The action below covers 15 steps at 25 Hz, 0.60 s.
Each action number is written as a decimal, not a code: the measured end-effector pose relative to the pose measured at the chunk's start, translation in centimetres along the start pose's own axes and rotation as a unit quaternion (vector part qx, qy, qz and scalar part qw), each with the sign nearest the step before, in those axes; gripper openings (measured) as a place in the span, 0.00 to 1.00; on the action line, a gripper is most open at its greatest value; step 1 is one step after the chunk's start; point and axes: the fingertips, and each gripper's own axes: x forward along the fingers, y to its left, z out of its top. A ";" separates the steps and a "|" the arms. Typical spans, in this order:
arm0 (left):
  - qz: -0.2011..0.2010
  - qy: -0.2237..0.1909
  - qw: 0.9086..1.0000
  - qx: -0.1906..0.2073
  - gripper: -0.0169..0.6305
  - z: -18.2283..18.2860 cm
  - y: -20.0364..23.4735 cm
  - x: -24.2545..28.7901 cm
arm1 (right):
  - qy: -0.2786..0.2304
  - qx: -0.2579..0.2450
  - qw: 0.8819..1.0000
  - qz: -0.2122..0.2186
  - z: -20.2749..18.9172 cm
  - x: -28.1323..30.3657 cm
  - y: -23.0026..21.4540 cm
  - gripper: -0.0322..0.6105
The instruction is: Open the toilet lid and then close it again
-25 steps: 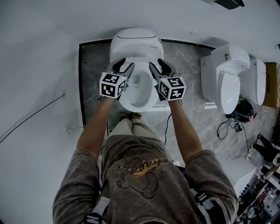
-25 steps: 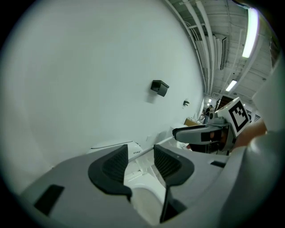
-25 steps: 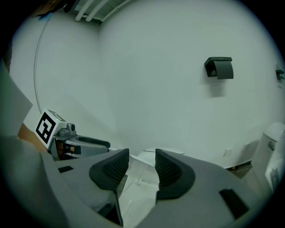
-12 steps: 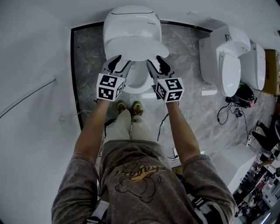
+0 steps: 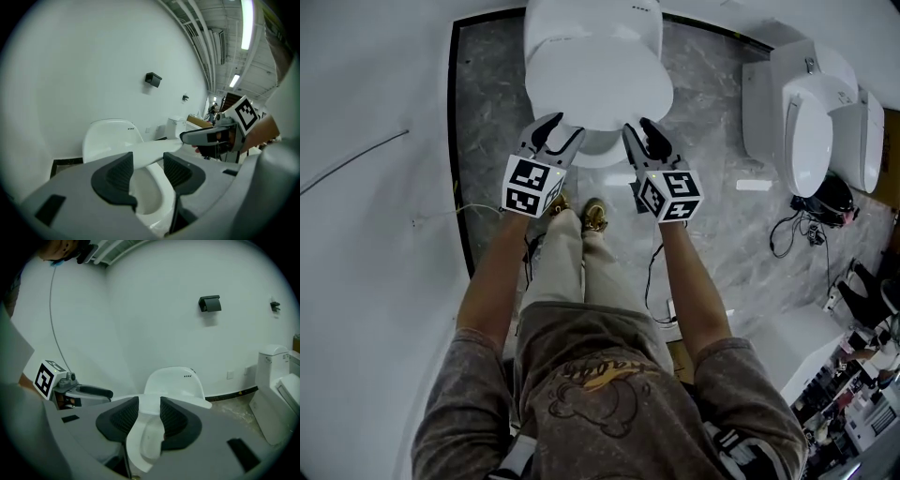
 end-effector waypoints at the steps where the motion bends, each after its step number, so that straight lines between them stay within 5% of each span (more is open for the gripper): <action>1: -0.005 -0.004 1.000 -0.015 0.33 -0.7 0.0 -0.1 | 0.004 -0.001 1.000 0.002 -0.8 0.0 0.1 0.30; 4: -0.004 -0.011 0.999 -0.049 0.33 -2.7 -0.4 -0.4 | 0.014 -0.009 1.000 0.005 -3.3 -0.4 0.4 0.29; 15: 0.046 0.012 0.997 -0.063 0.32 -11.6 -1.3 0.7 | 0.050 -0.020 0.999 0.000 -12.6 -0.4 0.2 0.29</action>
